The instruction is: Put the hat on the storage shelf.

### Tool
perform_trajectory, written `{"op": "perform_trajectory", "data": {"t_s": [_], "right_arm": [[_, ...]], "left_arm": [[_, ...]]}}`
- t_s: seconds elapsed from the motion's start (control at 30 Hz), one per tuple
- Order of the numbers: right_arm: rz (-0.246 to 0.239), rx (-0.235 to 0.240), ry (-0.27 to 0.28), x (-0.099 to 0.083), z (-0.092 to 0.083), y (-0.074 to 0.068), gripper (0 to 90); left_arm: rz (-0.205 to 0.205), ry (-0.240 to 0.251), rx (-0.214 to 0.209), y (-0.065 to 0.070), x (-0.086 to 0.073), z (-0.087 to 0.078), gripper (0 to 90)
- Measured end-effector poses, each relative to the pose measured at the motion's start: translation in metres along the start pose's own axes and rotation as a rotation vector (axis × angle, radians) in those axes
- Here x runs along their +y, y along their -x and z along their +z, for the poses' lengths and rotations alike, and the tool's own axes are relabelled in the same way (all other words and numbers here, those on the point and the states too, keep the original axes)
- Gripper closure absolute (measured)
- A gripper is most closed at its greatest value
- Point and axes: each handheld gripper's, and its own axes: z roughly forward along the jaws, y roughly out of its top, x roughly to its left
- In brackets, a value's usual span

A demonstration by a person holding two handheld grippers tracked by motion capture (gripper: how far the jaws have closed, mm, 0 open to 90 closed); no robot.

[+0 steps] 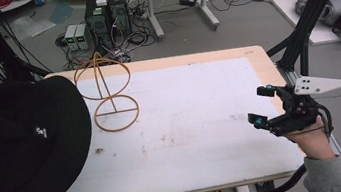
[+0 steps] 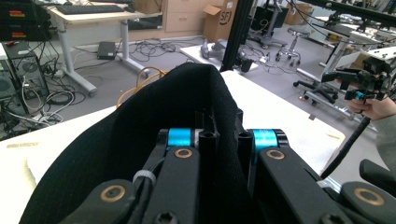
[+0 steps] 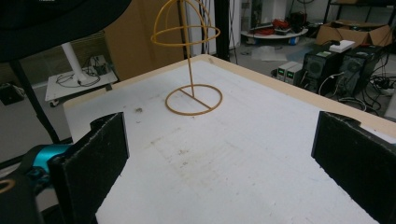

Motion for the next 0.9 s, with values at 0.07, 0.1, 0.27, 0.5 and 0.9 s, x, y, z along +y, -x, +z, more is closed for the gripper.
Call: {"op": "perform_trajectory", "data": {"t_s": [0.07,0.1,0.27,0.5,0.9], "right_arm": [[0.003,0.001,0.002,0.0,-0.001,-0.001,3.1],[0.003,0.007,0.007,0.0,-0.001,-0.001,3.1],[-0.018,0.018,0.016,0.003,-0.002,-0.007,3.1],[-0.029,0.016,0.021,0.004,-0.006,-0.01,3.1],[-0.033,0.007,0.016,0.004,-0.015,-0.016,3.1]], "left_arm": [[0.009,0.001,-0.003,0.0,0.001,0.002,85.2],[0.012,0.004,-0.004,0.0,0.001,0.004,85.2],[0.022,0.012,-0.003,-0.001,0.005,0.012,85.2],[0.024,0.015,-0.01,-0.003,0.016,0.027,85.2],[0.025,-0.002,-0.028,-0.018,0.033,0.065,85.3]]}}
